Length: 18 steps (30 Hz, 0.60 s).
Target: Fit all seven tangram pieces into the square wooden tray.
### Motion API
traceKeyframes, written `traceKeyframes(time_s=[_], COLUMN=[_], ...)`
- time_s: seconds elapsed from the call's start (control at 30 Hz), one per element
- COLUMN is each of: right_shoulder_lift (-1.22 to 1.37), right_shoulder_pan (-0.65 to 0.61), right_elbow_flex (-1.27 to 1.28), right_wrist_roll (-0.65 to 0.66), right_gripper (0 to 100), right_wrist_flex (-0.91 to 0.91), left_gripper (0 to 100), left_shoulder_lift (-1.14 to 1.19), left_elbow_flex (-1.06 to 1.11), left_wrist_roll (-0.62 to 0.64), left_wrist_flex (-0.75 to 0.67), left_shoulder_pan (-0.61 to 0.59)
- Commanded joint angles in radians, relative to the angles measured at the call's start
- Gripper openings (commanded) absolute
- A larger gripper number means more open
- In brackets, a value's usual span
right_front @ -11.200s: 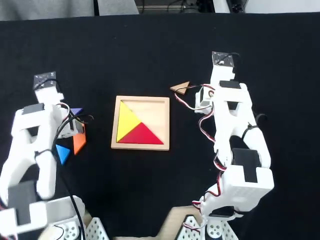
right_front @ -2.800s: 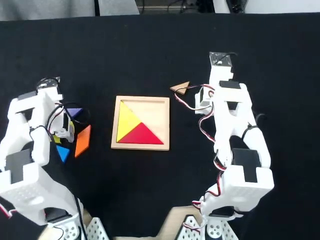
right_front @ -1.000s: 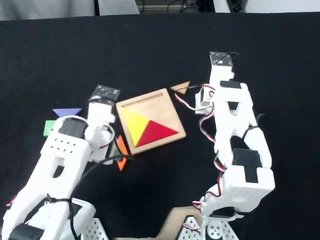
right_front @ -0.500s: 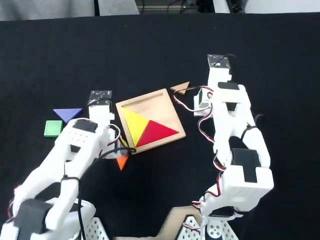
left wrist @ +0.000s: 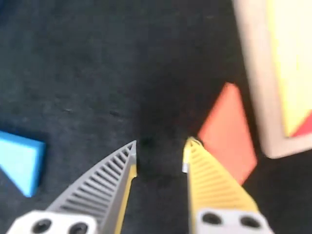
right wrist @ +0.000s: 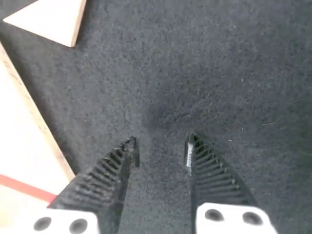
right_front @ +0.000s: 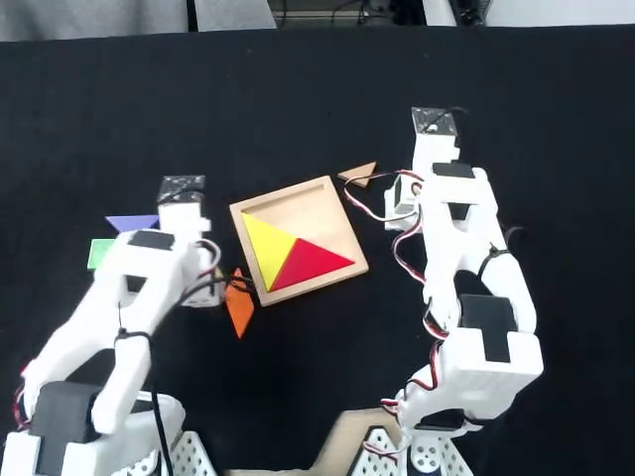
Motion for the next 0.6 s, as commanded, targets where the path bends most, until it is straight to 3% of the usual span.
traceKeyframes(time_s=[0.0, 0.17, 0.33, 0.57], right_shoulder_lift=[-0.061, -0.061, -0.061, -0.061], right_shoulder_pan=[-0.017, -0.017, -0.089, -0.147], right_elbow_flex=[-0.004, -0.001, -0.001, -0.171], right_wrist_roll=[0.009, 0.015, 0.261, 0.348], right_gripper=[16.6, 16.6, 16.6, 16.7], right_wrist_flex=[-0.015, -0.028, -0.028, 0.015], left_gripper=[21, 24, 24, 23], left_shoulder_lift=[-0.017, -0.017, -0.017, -0.015], left_elbow_flex=[-0.065, -0.174, -0.226, -0.116], left_wrist_roll=[-0.021, 0.031, 0.046, 0.049], left_wrist_flex=[0.075, 0.157, 0.147, -0.035], left_shoulder_pan=[-0.036, -0.119, -0.297, -0.453])
